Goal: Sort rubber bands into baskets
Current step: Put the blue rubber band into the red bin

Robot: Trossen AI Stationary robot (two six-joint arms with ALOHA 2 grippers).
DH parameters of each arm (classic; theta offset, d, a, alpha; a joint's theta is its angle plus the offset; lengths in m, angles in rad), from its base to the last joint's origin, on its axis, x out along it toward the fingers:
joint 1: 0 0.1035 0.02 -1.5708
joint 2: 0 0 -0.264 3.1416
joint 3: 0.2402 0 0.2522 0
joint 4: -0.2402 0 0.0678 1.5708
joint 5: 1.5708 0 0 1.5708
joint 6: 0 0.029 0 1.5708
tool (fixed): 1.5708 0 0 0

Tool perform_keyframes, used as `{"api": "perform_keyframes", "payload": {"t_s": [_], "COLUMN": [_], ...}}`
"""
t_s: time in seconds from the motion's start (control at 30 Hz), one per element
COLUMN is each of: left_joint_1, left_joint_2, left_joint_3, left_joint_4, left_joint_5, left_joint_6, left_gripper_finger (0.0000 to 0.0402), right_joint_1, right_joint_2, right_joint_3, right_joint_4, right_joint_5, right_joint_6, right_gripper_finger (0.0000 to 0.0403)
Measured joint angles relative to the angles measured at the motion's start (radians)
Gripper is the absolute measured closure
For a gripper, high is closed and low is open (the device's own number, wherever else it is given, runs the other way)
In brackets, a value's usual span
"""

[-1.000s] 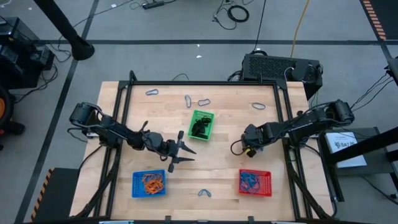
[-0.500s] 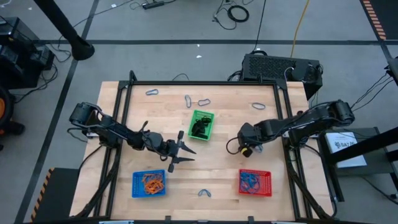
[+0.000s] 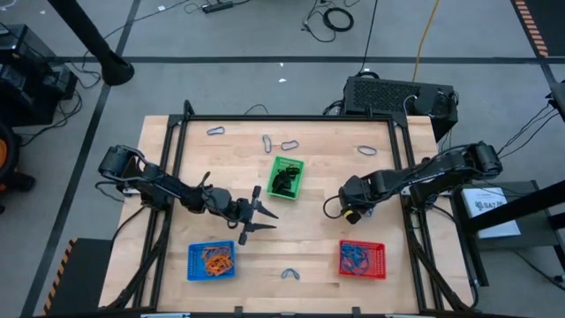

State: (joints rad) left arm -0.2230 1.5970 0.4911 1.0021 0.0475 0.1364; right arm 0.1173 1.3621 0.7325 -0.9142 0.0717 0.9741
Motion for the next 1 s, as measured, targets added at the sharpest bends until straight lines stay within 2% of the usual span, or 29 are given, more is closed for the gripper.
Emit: {"api": "perform_keyframes", "payload": {"t_s": [0.33, 0.43, 0.53, 0.6, 0.67, 0.73, 0.8, 0.87, 1.0], "left_joint_1": [0.000, 0.000, 0.000, 0.000, 0.000, 0.000, 0.000, 0.000, 0.000], "left_joint_2": [0.000, 0.000, 0.000, 0.000, 0.000, 0.000, 0.000, 0.000, 0.000], "left_joint_3": [0.000, 0.000, 0.000, 0.000, 0.000, 0.000, 0.000, 0.000, 0.000], "left_joint_4": [0.001, 0.001, 0.002, 0.002, 0.002, 0.002, 0.002, 0.003, 0.004], "left_joint_5": [0.000, 0.000, 0.000, 0.000, 0.000, 0.000, 0.000, 0.000, 0.000], "left_joint_6": [0.000, 0.000, 0.000, 0.000, 0.000, 0.000, 0.000, 0.000, 0.000], "left_gripper_finger": [0.0265, 0.0265, 0.0265, 0.0265, 0.0265, 0.0265, 0.0265, 0.0265, 0.0265], "right_joint_1": [-0.001, -0.016, -0.033, -0.043, -0.053, -0.059, -0.069, -0.076, -0.077], "right_joint_2": [0.000, 0.000, 0.000, -0.001, -0.001, -0.001, -0.001, 0.000, -0.004], "right_joint_3": [-0.080, -0.104, -0.128, -0.138, -0.141, -0.141, -0.138, -0.127, -0.046], "right_joint_4": [0.128, 0.129, 0.149, 0.176, 0.190, 0.197, 0.201, 0.190, 0.160], "right_joint_5": [0.009, 0.041, 0.051, 0.043, 0.029, 0.025, 0.032, 0.084, 0.106], "right_joint_6": [-0.014, 0.038, 0.035, 0.021, -0.003, -0.017, -0.034, -0.066, -0.103], "right_gripper_finger": [0.0227, 0.0207, 0.0203, 0.0212, 0.0237, 0.0283, 0.0345, 0.0386, 0.0397]}}
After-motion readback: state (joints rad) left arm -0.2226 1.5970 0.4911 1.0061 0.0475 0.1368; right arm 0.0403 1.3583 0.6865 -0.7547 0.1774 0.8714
